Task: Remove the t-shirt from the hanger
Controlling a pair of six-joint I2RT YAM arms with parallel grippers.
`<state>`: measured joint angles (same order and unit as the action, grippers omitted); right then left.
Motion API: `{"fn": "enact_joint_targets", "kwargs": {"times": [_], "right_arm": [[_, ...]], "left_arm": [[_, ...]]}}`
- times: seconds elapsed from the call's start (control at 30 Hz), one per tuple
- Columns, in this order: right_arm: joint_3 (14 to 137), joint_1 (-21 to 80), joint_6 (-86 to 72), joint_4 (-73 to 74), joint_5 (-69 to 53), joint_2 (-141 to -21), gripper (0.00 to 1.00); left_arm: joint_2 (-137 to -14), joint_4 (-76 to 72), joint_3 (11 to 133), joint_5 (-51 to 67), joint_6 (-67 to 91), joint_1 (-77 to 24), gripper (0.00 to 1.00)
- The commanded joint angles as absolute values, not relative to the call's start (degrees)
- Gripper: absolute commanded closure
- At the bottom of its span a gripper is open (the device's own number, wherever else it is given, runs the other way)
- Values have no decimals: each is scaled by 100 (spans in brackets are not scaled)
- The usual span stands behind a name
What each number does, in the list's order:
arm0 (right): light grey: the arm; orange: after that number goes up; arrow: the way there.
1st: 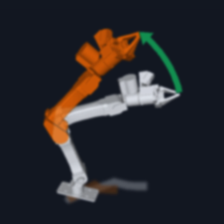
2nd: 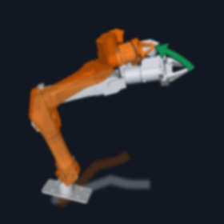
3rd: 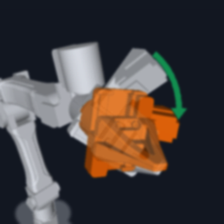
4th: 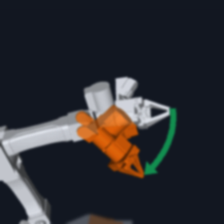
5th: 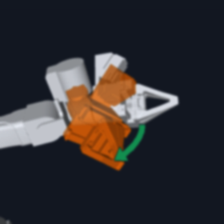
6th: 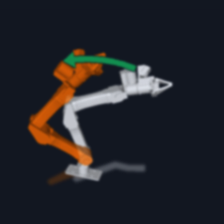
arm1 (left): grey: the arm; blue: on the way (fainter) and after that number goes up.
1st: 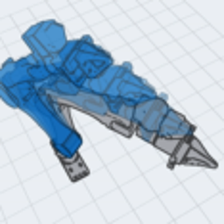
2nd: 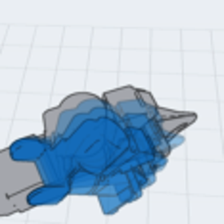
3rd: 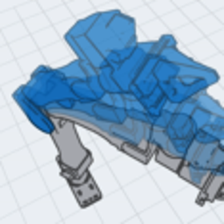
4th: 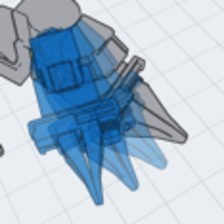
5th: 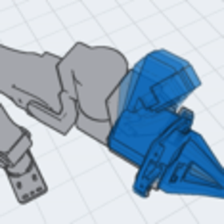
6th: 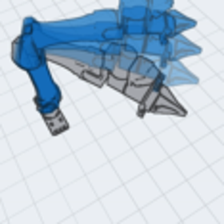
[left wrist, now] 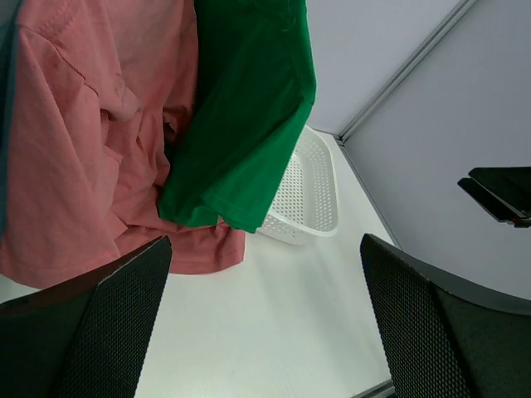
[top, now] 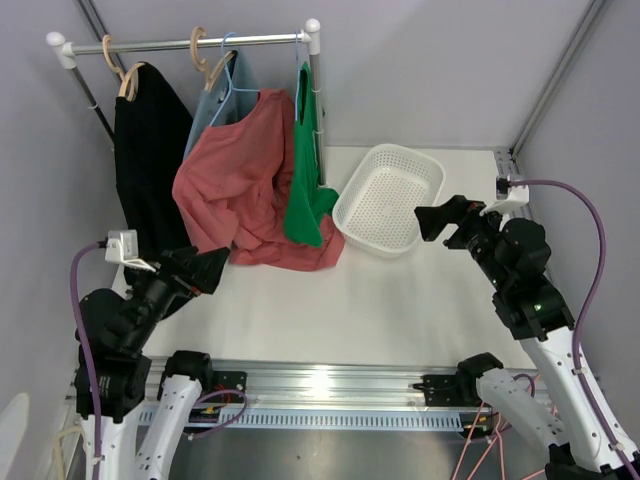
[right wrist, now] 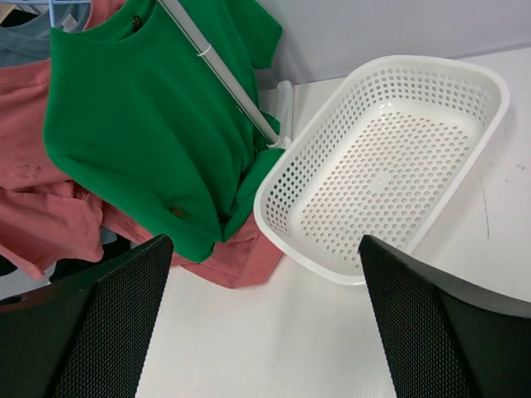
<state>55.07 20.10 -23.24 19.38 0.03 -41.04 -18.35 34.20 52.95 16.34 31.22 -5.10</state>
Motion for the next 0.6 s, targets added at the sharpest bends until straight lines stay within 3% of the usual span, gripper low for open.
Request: {"fn": "enact_joint_targets", "kwargs": {"times": [0.0,0.3,0.43,0.5,0.57], "right_arm": [[5572,2030,-2127,1758,140,-4078,1],[5511,2030,-2171,1934,387,-4306,0],[5450,2030,-2215,1916,422,-4386,1],[5397,2030,-2250,1837,413,-4377,1],[5353,2030,-2276,1793,396,-4377,0]], "left_arm": [[-2074,3436,5659,1459,2892,-527,0],[-3222,3348,6265,1863,2541,-536,0],[-4477,3568,7284,1382,2182,-895,0],[-5033,3822,8303,593,2013,-1291,0],[-5956,4076,9495,711,1977,-1318,0]]}}
